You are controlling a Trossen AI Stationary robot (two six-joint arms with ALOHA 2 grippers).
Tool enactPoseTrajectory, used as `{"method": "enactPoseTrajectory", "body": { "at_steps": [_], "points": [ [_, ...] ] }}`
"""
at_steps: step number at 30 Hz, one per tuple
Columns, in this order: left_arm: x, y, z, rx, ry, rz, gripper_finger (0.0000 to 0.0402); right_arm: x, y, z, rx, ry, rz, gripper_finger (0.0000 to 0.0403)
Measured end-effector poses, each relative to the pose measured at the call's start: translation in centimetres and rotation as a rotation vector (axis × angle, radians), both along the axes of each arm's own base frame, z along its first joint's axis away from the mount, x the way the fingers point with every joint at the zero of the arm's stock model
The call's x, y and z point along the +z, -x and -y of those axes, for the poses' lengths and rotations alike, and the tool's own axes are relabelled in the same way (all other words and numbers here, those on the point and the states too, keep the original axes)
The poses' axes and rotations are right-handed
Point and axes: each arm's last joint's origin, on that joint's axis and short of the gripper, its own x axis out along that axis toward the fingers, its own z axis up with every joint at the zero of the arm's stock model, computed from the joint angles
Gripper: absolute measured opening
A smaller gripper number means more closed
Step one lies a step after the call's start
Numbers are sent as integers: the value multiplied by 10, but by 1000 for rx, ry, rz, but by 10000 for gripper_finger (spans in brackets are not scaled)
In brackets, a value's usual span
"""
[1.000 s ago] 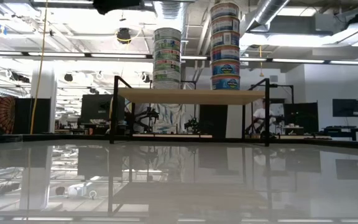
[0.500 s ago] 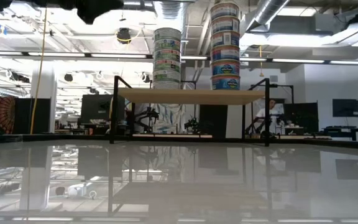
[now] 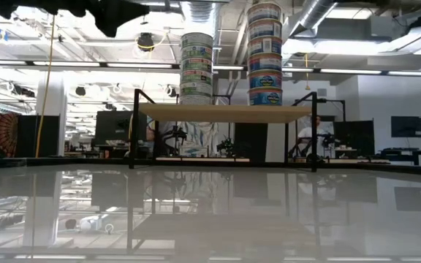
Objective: Stack canned seafood by type on shelf
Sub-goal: Return to Home Position
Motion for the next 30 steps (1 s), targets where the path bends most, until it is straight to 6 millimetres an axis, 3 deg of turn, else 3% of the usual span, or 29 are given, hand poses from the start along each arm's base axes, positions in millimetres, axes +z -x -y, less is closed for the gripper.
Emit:
{"method": "enactPoseTrajectory", "body": {
  "at_steps": [11,30],
  "points": [
    [-21,10,-6,57,16,89,315,-18,47,21,89,-94,159,331],
    [-22,47,-18,68,42,-15,315,-49,79,50,27,-108,285,331]
  ]
}}
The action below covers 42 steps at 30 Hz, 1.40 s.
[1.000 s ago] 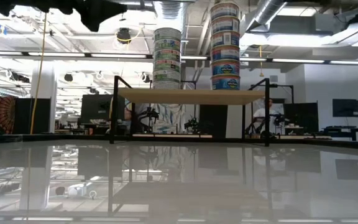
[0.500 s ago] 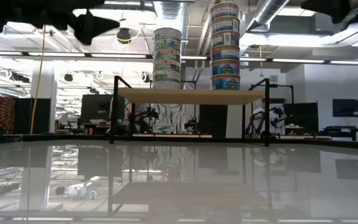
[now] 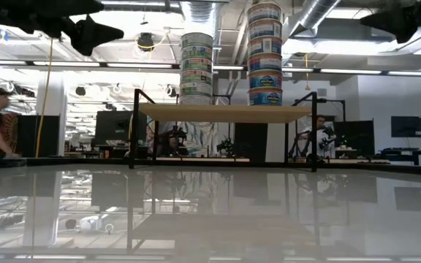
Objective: Stack canned seafood by type on shelf
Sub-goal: Return to Home Position
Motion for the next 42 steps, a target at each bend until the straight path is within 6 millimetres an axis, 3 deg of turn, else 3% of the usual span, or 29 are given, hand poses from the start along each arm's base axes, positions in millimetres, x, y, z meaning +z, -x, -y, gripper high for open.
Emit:
{"method": "enactPoseTrajectory", "body": {
  "at_steps": [6,15,22,34,42],
  "points": [
    [-1,1,-1,14,-5,-8,315,-13,7,7,-18,6,22,331],
    [0,14,-4,23,-2,-2,316,-13,17,16,-53,-40,78,331],
    [-14,27,-8,72,8,63,316,-15,18,18,-161,-43,70,331],
    [-37,48,-11,39,55,167,316,-27,6,10,-194,38,96,331],
    [-58,51,-10,-42,95,191,316,-32,1,5,-182,98,138,331]
  ]
}}
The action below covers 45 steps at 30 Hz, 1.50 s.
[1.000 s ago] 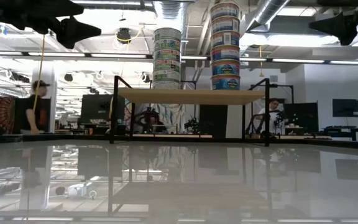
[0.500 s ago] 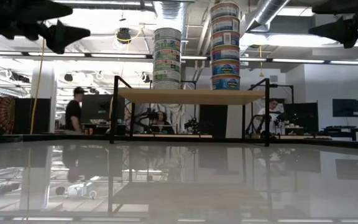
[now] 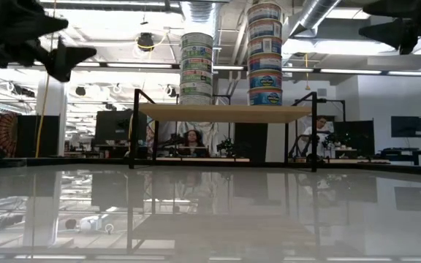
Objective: Stack canned seafood by type on shelf
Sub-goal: Return to Home Position
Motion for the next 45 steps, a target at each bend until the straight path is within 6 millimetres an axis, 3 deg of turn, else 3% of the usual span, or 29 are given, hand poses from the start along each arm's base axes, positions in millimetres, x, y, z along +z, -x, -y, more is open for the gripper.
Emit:
{"method": "enactPoseTrajectory", "body": {
  "at_steps": [5,21,36,45],
  "points": [
    [-9,-3,2,-45,36,-8,316,0,0,-1,22,18,-3,331],
    [-12,-3,6,-186,5,-7,316,-15,-7,-8,124,66,-18,331],
    [-18,-5,3,-58,6,-25,316,-51,-18,-17,133,24,-18,331],
    [-19,-5,2,-28,-24,-27,316,-59,-20,-18,138,-18,0,331]
  ]
}}
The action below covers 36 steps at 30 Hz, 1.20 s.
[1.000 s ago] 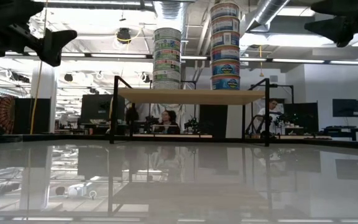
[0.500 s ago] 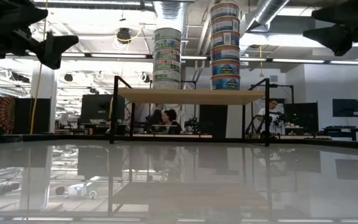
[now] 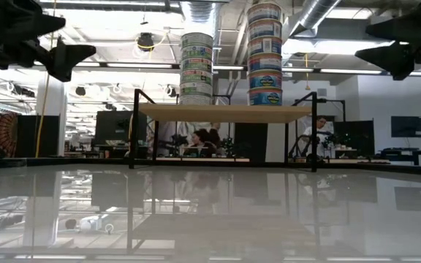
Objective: Stack canned seafood by type on shelf
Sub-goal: Return to Home Position
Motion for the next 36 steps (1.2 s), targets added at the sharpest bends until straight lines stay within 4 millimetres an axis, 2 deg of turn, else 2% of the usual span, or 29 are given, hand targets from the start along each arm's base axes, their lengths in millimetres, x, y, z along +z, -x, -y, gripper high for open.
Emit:
{"method": "enactPoseTrajectory", "body": {
  "at_steps": [8,19,36],
  "points": [
    [-5,-1,-2,70,-59,-56,316,-5,-1,-1,2,-34,32,331],
    [-6,-1,-2,71,-35,-57,316,4,2,1,-15,-15,94,331],
    [-6,-1,-2,70,-33,-57,316,-10,-2,-2,-11,94,-40,331]
  ]
}}
